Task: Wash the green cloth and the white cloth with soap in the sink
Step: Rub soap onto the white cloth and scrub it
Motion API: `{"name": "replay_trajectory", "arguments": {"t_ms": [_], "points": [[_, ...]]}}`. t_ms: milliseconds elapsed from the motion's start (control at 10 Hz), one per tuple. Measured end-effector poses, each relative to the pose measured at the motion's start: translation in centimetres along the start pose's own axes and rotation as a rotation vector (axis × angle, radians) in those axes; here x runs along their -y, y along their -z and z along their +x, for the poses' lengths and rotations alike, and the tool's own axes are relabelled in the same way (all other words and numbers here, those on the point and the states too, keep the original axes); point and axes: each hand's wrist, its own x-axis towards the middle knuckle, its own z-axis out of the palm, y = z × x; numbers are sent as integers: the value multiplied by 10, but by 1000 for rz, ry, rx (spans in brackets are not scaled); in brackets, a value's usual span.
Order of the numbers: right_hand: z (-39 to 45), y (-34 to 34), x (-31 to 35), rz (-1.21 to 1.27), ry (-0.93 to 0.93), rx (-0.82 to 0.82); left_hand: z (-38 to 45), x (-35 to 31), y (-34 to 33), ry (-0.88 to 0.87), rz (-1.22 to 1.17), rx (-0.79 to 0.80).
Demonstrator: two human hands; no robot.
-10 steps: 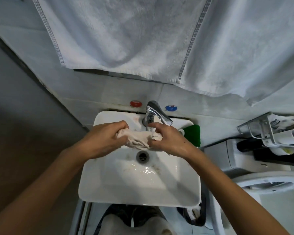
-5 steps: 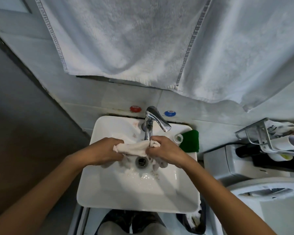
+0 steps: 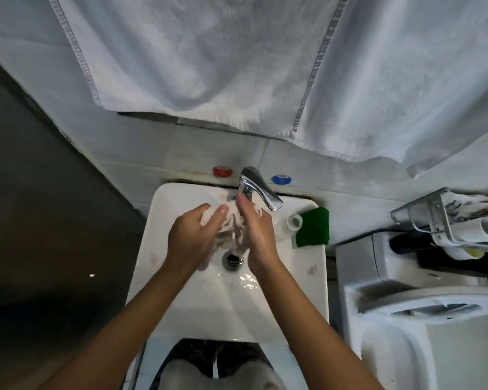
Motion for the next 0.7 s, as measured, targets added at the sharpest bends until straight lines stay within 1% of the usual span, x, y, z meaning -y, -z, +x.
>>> {"name": "replay_trajectory", "arguments": {"t_ms": [100, 200, 300, 400, 500, 600, 700], "points": [[1, -24, -4, -27, 50, -140, 9, -12, -17, -48, -29, -275], [-1, -30, -9, -40, 160, -115, 18, -10, -19, -27, -55, -383], [18, -27, -1, 45, 146, -238, -1, -14, -31, 5, -89, -237], [13, -37, -7, 148, 33, -187, 13, -11, -29, -65, -83, -361], [-4, -37, -25, 47, 101, -65, 35, -11, -24, -13, -144, -458], [14, -31, -20, -62, 219, -102, 28, -25, -28, 68, -182, -409], [28, -33, -14, -58, 193, -167, 23, -44, -28, 211, -369, -400]]}}
